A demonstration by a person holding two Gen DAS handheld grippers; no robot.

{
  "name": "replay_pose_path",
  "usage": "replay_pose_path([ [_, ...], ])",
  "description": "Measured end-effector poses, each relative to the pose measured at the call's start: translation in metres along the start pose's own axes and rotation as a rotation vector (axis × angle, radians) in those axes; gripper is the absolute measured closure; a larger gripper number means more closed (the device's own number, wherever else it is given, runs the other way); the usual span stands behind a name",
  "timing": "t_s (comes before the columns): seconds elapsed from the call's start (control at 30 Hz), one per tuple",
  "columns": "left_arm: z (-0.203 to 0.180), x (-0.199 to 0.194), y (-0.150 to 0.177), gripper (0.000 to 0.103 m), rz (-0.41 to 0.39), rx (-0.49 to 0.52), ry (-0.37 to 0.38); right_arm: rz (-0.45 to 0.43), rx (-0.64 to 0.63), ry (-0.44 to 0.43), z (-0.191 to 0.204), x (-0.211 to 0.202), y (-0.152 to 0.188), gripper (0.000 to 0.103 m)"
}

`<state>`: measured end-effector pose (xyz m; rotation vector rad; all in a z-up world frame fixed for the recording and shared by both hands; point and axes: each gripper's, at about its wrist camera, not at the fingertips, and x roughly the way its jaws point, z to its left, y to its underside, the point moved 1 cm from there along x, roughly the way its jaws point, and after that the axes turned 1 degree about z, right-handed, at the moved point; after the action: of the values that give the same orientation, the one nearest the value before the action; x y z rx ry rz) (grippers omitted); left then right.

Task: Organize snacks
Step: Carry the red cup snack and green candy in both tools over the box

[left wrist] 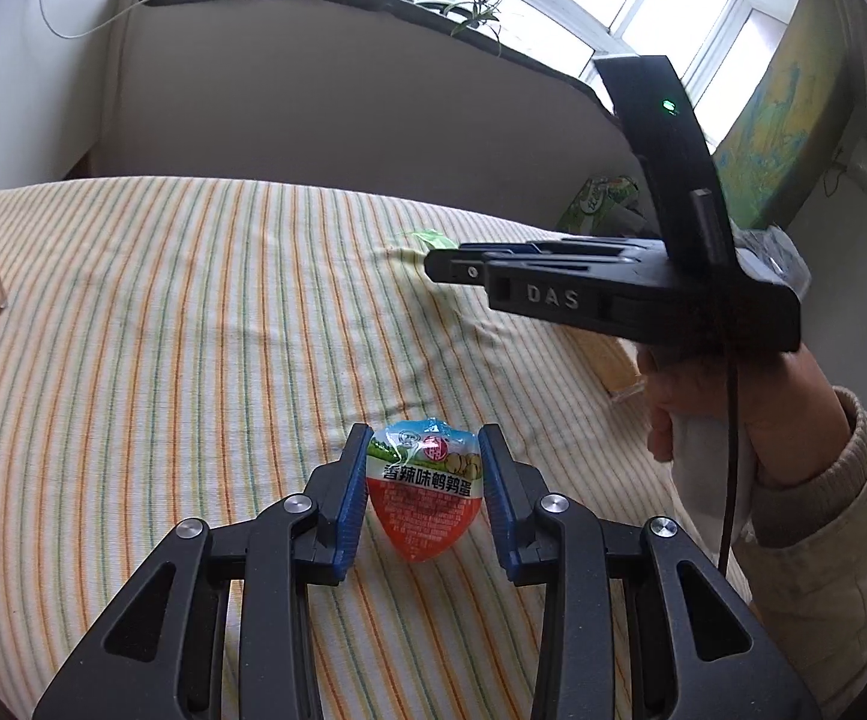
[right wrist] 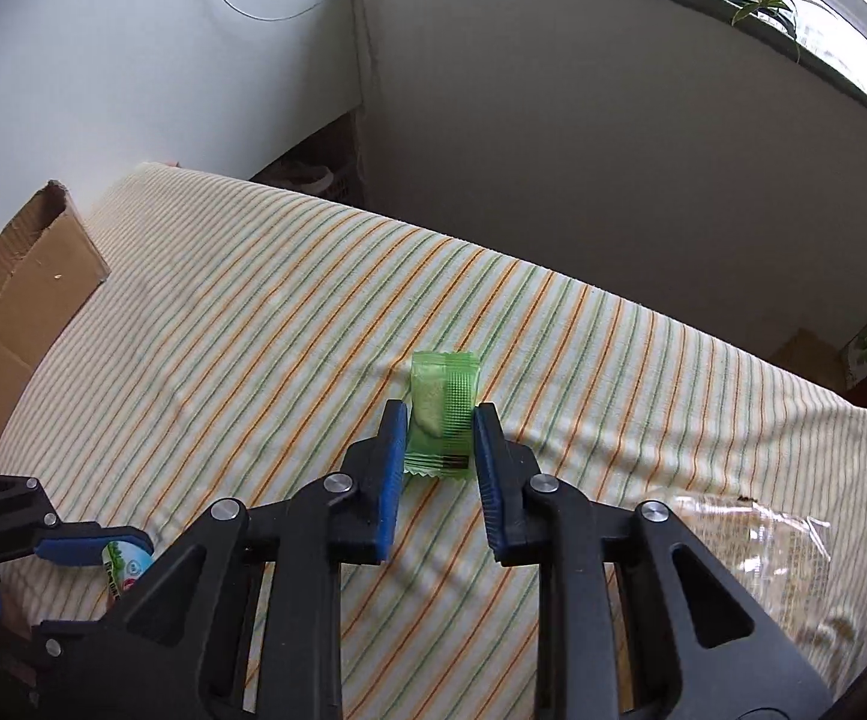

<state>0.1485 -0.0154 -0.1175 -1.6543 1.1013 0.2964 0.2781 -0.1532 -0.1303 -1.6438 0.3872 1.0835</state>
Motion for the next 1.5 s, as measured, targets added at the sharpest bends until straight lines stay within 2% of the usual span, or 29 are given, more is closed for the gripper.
replay_pose_path([
  [0.13,-0.004,-0.019,0.004,0.069,-0.040,0.009,0.001,-0.085,0.032,0.008,0.005,-0.039,0.021,0.080],
  [0.43,-0.023,-0.068,0.010,0.069,-0.111,0.042,-0.003,-0.224,0.208,-0.024,0.017,-0.109,0.090,0.080],
  [0.67,-0.032,-0.131,0.020,0.069,-0.218,0.070,-0.024,-0.288,0.202,-0.012,0.041,-0.158,0.114,0.080],
  [0.83,-0.015,-0.159,0.029,0.069,-0.268,0.035,-0.046,-0.313,0.148,-0.006,0.072,-0.178,0.106,0.079],
  [1.0,0.012,-0.178,0.038,0.069,-0.311,-0.019,-0.075,-0.305,0.085,-0.020,0.113,-0.177,0.095,0.079],
  [1.27,0.070,-0.215,0.050,0.069,-0.386,-0.126,-0.139,-0.281,-0.046,-0.070,0.187,-0.157,0.060,0.079],
  [1.5,0.128,-0.243,0.061,0.069,-0.429,-0.231,-0.222,-0.257,-0.164,-0.158,0.260,-0.126,0.028,0.079],
])
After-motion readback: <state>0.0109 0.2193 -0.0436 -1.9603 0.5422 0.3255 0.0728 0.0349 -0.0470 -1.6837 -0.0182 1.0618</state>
